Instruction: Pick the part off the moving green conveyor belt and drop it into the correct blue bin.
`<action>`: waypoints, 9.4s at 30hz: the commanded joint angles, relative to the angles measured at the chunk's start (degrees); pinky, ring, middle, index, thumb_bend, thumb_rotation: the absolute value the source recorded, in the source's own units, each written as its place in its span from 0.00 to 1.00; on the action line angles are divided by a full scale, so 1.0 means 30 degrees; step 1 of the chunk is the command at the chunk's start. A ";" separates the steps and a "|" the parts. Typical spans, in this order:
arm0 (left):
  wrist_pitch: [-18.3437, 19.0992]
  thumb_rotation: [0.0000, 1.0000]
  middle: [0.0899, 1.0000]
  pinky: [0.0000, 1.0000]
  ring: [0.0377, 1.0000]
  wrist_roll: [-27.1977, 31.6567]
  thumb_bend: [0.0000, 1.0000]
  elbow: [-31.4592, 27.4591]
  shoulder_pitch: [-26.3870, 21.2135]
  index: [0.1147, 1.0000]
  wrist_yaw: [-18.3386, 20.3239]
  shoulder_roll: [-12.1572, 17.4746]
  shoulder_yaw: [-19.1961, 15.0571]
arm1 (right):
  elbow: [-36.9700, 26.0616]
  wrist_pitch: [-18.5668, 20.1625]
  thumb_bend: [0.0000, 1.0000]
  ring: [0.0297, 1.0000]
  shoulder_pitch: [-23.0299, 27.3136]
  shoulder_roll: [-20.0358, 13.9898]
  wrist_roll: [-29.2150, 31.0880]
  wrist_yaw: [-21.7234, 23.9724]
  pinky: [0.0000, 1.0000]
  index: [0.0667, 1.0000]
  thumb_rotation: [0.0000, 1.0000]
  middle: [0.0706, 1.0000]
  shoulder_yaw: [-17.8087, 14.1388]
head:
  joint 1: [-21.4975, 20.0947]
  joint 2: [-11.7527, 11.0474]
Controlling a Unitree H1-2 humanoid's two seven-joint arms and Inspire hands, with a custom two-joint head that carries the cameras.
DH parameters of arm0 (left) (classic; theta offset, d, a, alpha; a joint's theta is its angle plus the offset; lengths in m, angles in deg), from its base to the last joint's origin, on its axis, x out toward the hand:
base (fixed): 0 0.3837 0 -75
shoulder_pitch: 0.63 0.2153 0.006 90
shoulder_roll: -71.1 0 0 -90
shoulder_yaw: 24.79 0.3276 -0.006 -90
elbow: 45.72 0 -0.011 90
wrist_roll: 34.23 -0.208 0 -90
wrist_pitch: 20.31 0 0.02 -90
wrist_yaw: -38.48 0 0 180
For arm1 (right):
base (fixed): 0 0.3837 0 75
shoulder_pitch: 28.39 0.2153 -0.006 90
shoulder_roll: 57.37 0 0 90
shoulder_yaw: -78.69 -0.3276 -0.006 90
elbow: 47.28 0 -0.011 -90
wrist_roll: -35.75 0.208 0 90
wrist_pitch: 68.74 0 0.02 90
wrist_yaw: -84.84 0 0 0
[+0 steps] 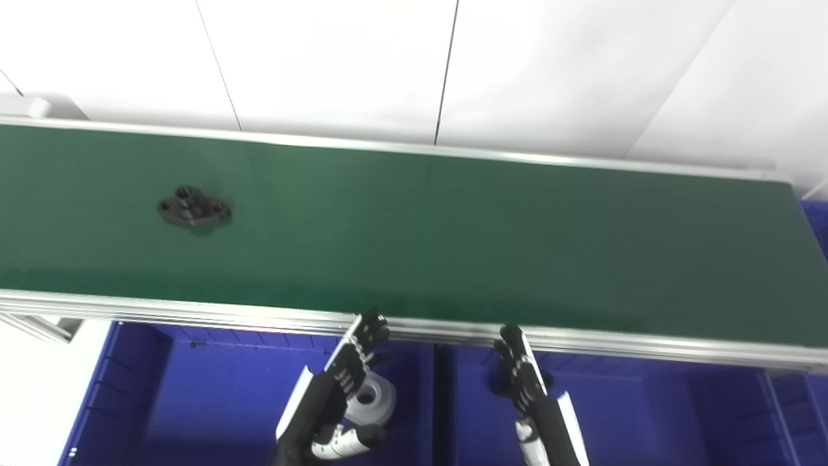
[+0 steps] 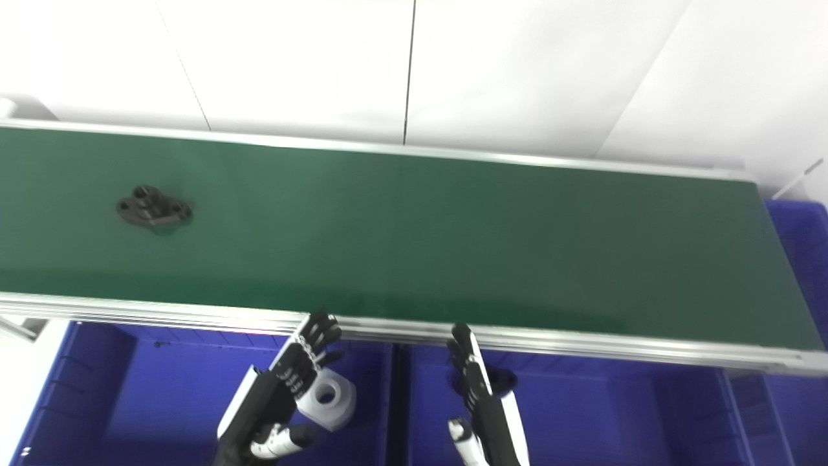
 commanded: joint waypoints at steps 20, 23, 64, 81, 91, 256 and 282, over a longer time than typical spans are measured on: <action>-0.0855 0.64 0.94 0.82 0.92 -0.0303 0.98 0.1415 -0.0972 0.94 0.0205 -0.0198 0.0007 | -0.0317 -0.1295 0.96 0.96 0.0390 -0.0523 0.0662 0.0141 0.98 1.00 1.00 0.97 -0.0181 | 0.0275 -0.1952; -0.0865 0.64 0.93 0.82 0.91 -0.0527 0.96 0.1668 -0.1135 0.93 0.0055 -0.0328 0.0121 | -0.0715 -0.1296 0.94 0.95 0.0436 -0.0921 0.0423 0.0133 0.97 1.00 0.99 0.96 -0.0228 | 0.0684 -0.2055; -0.0871 0.62 0.92 0.80 0.91 -0.0583 0.94 0.2229 -0.1594 0.92 -0.0024 -0.0915 0.0735 | -0.2114 0.9397 0.88 0.77 1.3881 0.0394 -1.3126 0.3361 0.60 0.91 0.59 0.86 0.0408 | 0.1286 -0.1613; -0.0856 0.62 0.92 0.81 0.91 -0.1235 0.97 0.2052 -0.1542 0.91 -0.0423 -0.1355 0.1161 | 0.4290 0.9854 0.89 0.79 1.8366 0.1419 -1.6467 0.1391 0.80 0.88 0.58 0.84 0.3294 | 0.2208 -0.1527; -0.0865 0.64 0.92 0.77 0.89 -0.2333 0.95 0.1470 -0.1482 0.91 -0.1230 -0.1218 0.1785 | 0.7141 1.0400 0.90 0.78 1.9599 0.2590 -1.6730 0.0705 0.73 0.87 0.58 0.83 0.4620 | 0.2586 -0.1302; 0.3978 0.75 1.00 0.98 0.98 0.3682 0.88 -0.5185 -0.1331 1.00 0.2635 0.3408 -0.2221 | -1.2411 0.8136 0.83 0.63 -0.0773 0.6225 -1.3631 0.8898 0.54 0.72 0.93 0.68 -0.3217 | -0.9500 0.6100; 0.4501 0.69 1.00 1.00 0.98 0.0890 0.92 -0.5730 -0.0412 1.00 0.1372 0.0800 -0.0572 | -0.6314 0.9145 0.89 0.65 -0.0993 0.3945 0.0577 0.4555 0.61 0.70 1.00 0.67 -0.2057 | -0.2993 0.6339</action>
